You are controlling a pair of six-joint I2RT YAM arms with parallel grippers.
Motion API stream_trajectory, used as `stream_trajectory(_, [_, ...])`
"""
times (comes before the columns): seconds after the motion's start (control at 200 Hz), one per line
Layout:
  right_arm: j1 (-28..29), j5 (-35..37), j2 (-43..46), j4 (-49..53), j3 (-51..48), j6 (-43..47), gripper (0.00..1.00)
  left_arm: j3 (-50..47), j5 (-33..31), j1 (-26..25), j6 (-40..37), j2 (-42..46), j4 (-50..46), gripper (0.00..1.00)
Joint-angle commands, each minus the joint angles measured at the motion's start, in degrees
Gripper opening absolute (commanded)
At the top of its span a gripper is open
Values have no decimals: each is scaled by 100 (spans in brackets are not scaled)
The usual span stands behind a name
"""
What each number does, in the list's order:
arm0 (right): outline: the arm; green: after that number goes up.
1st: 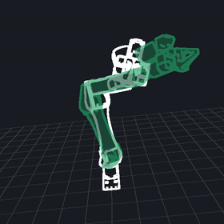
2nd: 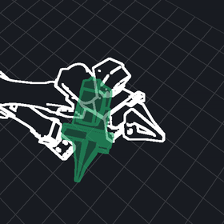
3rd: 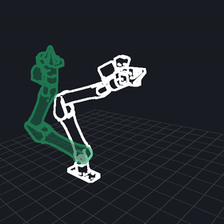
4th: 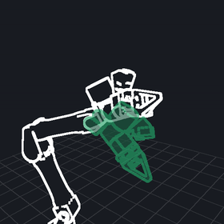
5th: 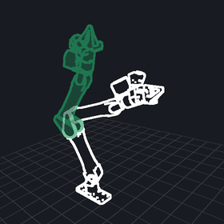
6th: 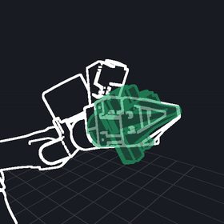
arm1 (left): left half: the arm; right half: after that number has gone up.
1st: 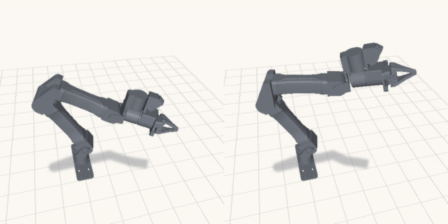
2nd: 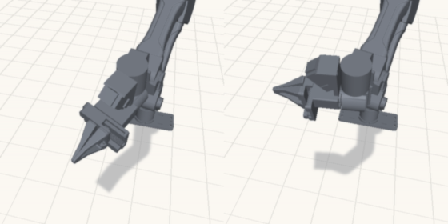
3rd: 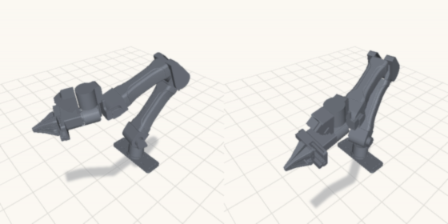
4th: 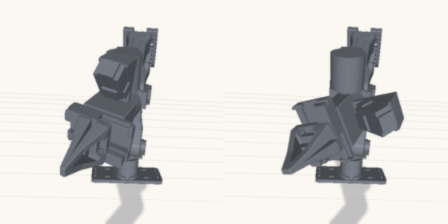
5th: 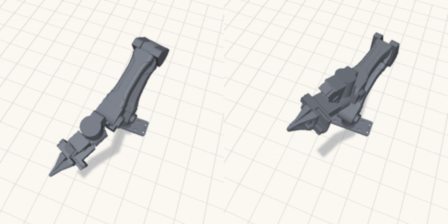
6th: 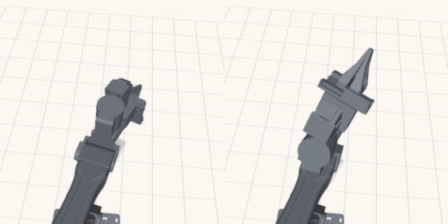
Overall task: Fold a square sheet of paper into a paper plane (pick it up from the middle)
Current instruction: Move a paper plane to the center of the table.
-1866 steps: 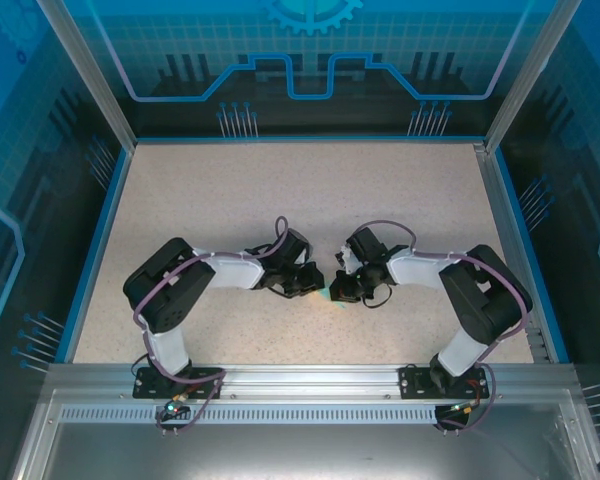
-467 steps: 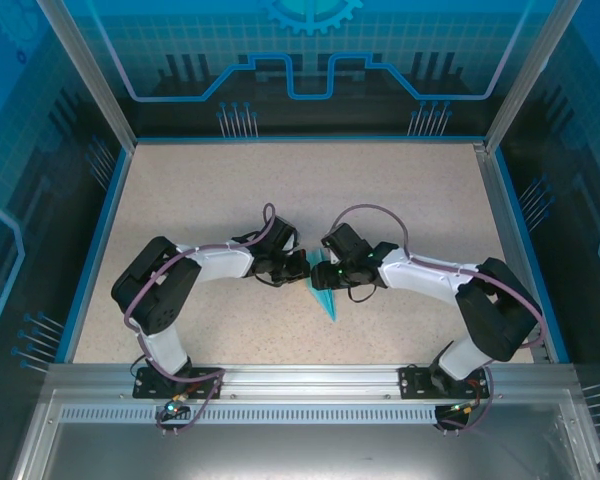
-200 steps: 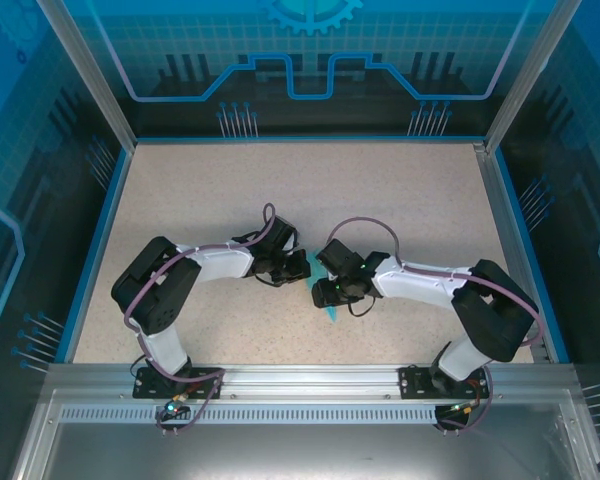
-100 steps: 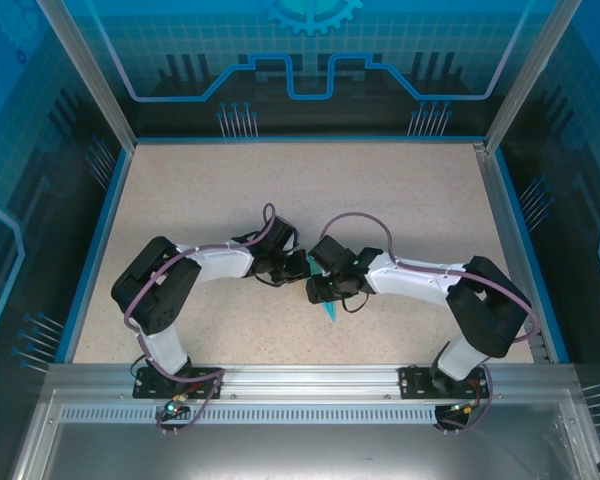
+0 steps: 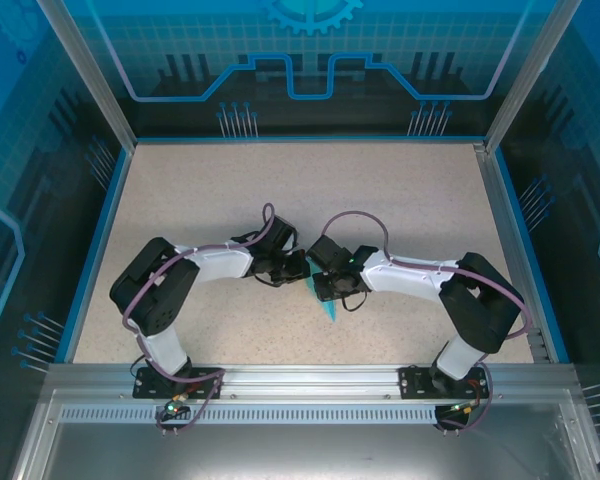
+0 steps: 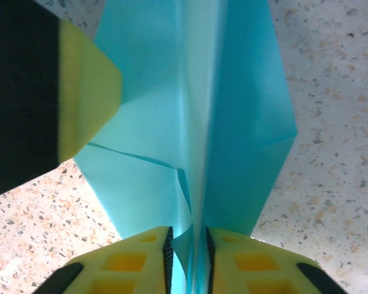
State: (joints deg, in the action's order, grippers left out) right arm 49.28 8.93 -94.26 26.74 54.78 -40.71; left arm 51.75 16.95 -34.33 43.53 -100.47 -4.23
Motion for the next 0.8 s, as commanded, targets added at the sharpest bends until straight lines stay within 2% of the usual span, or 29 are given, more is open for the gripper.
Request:
stream_trajectory(0.0, [109,184,-100,215,155,-114,18,10,-204,33,49,307,-249,12])
stream_trajectory(0.215, [121,320,-249,409,306,-268,15,-63,-1071,74,303,911,-928,38])
stream_trajectory(0.425, [195,392,-510,579,609,-379,20,-284,-1940,301,782,1398,-1643,51])
stream_trajectory(0.795, [327,566,-971,864,990,-756,23,-586,-2633,507,1090,1819,-2130,80])
